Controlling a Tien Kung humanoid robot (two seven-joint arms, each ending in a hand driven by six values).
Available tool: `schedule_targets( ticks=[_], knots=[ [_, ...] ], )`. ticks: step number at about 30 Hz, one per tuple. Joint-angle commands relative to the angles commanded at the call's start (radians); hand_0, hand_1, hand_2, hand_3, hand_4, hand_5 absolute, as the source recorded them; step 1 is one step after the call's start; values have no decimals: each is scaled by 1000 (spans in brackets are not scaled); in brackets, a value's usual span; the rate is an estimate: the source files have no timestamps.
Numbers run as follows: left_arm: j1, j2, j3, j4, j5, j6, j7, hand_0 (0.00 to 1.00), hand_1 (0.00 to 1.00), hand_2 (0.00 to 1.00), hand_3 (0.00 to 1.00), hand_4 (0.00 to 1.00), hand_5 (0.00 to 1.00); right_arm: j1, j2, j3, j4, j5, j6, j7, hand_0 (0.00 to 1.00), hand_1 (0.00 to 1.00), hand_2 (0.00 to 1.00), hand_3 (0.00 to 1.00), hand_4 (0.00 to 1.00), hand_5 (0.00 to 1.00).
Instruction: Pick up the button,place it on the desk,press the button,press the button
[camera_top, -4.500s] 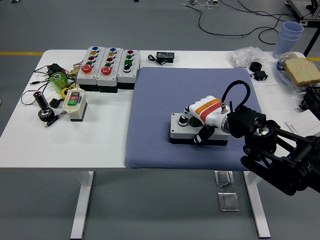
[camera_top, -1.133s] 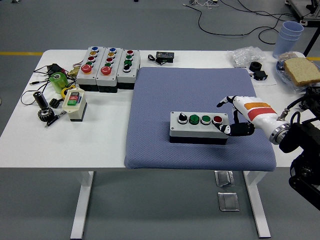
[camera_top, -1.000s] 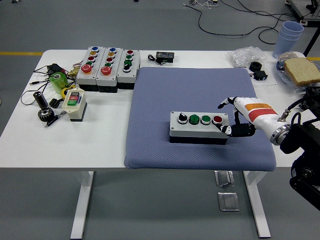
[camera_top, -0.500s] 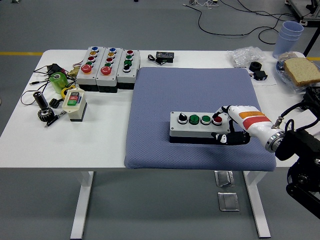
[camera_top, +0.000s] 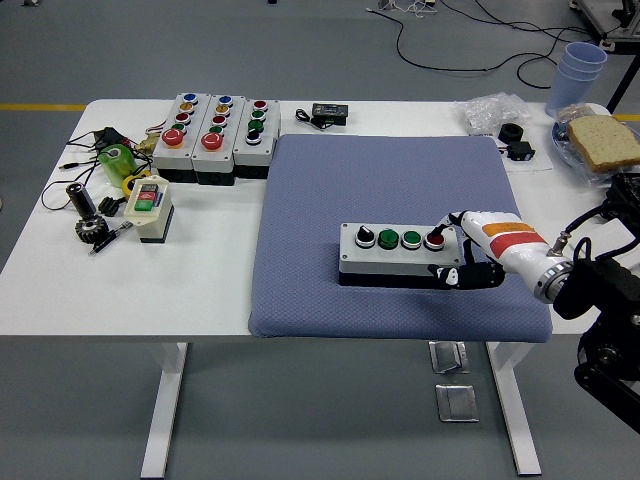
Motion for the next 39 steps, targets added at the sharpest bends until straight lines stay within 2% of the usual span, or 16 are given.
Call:
schedule_targets(
  ticks=[17, 22, 27, 34, 39],
  knots=[
    [2, -2, -4, 0, 8, -1, 1, 645, 606, 602, 563, 312, 857, -6, 5, -22, -38, 10, 15, -5, 159, 2, 192, 684, 766, 375],
    [7, -3, -4, 0, 14, -2, 2, 645, 606, 601, 563, 312, 857, -9, 5, -27, -35, 8, 23, -8, 160, 2, 194, 683, 769, 377],
    [10, -4, -3, 0, 17, -2, 2, 645, 606, 601, 562, 312, 857, -11, 6, -4, -13, -5, 4, -6, 161, 2, 194, 684, 770, 378],
    [14, -3, -4, 0, 22, -4, 2, 645, 605, 601, 562, 312, 857, 4, 26, 16, 11, -25, -13, -8, 161, 2, 194, 684, 772, 380],
    [15, -3, -2, 0, 20, -5, 2, 646, 606, 601, 563, 312, 857, 19, 51, -9, -4, -23, -12, -8, 160, 2, 194, 684, 775, 382]
  ],
)
